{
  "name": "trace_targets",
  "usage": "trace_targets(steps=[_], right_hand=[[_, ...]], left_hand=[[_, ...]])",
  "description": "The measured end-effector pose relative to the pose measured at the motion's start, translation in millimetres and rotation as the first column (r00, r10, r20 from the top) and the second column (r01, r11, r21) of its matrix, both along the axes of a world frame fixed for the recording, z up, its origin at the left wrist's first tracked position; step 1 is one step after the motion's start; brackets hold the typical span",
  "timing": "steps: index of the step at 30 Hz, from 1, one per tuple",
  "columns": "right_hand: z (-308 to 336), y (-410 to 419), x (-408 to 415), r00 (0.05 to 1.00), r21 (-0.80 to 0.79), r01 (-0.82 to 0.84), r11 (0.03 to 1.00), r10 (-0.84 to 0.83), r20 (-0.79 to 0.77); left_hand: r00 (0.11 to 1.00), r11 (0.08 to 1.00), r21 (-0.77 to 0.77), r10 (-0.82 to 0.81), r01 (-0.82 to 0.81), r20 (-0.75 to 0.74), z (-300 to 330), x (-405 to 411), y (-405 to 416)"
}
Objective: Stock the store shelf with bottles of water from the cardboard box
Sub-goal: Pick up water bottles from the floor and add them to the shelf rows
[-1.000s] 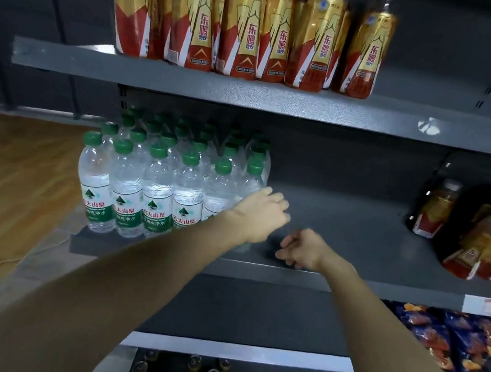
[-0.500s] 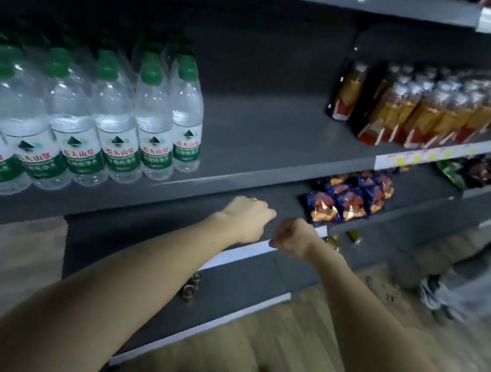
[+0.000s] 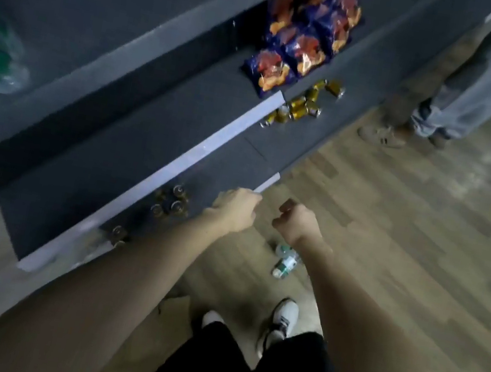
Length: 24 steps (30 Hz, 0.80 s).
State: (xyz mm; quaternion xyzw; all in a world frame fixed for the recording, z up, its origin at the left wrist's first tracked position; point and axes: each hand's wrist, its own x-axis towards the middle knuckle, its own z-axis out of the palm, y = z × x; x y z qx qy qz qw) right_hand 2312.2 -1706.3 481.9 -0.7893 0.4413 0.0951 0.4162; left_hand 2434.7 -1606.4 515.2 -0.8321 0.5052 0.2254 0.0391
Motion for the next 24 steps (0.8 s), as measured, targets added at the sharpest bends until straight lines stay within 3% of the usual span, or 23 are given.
trace_targets(steps=[3,11,24], right_hand=[[-53.6,-11.6,-42.0,0.998,0.113,0.038,0.993,-0.032,-0.058],[-185.2,-36.4,-115.9,0.955,0.188,0.226,0.956,-0.18,-0.234],[-448.7,-22.1,-106.1,0.846,0.266,0.499,0.825,-0.397,-0.355]], left_hand=[[0.999,0.998,0.059,0.025,-0.023,-0.031,-51.7,-25.5,-18.1],[0.986,0.987,0.158,0.033,-0.007,-0.163,-189.6,-73.3,-61.3],[0.966,0.963,0.27,0.057,0.013,-0.251,-477.9,-78.6,-89.4]])
